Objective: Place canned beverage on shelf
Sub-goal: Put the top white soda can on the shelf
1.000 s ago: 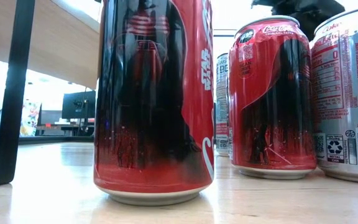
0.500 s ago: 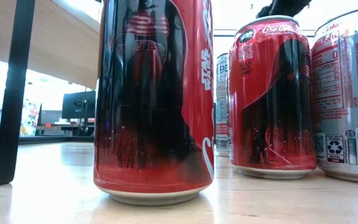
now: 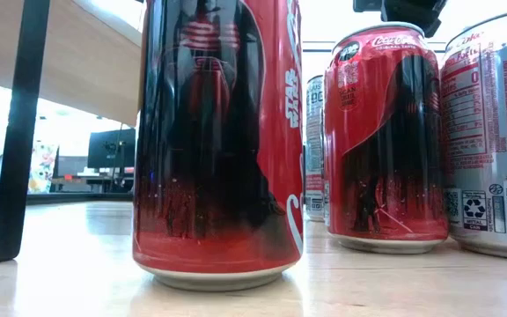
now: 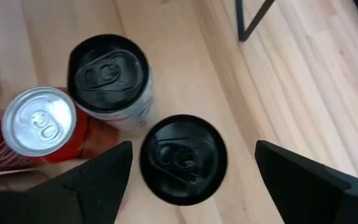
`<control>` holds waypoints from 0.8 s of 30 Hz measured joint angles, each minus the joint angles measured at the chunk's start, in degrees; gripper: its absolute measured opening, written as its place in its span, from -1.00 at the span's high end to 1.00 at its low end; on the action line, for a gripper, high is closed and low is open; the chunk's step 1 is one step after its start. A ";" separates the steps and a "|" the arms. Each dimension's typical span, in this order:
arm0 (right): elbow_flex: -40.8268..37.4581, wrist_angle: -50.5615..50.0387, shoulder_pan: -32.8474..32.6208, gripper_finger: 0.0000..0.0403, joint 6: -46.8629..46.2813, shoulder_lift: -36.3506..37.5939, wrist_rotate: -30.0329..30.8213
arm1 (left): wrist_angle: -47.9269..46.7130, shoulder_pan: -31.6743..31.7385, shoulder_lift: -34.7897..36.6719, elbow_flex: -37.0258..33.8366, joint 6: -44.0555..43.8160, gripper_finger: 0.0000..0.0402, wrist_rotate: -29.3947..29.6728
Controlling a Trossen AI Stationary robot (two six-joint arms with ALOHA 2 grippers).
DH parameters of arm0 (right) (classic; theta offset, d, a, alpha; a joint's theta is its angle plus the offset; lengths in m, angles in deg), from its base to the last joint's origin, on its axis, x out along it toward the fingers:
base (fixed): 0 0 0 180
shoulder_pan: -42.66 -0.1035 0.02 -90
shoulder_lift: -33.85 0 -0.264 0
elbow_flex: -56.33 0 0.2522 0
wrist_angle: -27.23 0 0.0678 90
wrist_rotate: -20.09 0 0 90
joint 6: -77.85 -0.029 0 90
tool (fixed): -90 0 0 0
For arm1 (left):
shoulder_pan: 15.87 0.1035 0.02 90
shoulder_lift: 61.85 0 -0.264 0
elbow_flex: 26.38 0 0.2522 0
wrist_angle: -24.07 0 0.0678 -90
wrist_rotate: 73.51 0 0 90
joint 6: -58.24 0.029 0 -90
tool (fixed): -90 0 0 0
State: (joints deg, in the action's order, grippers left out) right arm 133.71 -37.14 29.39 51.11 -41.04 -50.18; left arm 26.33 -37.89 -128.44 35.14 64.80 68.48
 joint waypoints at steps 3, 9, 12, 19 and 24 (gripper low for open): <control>-0.25 0.40 -0.26 -0.74 0.05 0.00 1.52 | -0.01 0.00 0.00 0.00 0.00 -0.50 0.00; -0.27 1.29 -0.46 -0.74 0.28 -1.58 1.42 | -0.03 -0.02 0.00 0.00 0.00 -0.50 -0.01; -0.27 1.35 -0.58 -0.74 1.74 -4.34 1.28 | -0.17 -0.02 0.00 0.00 0.00 -0.50 -0.01; -0.29 1.64 -0.20 -0.74 2.55 -7.63 -0.20 | -0.42 -0.04 -0.02 -0.02 0.02 -0.50 -0.01; -0.29 1.43 1.01 -0.72 2.94 -7.37 -2.45 | -0.46 -0.04 -0.01 -0.02 0.04 -0.50 -0.01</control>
State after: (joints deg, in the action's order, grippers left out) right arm 133.42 -35.71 30.40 54.05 -48.42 -52.63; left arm 25.86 -37.94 -128.45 35.12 64.85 68.48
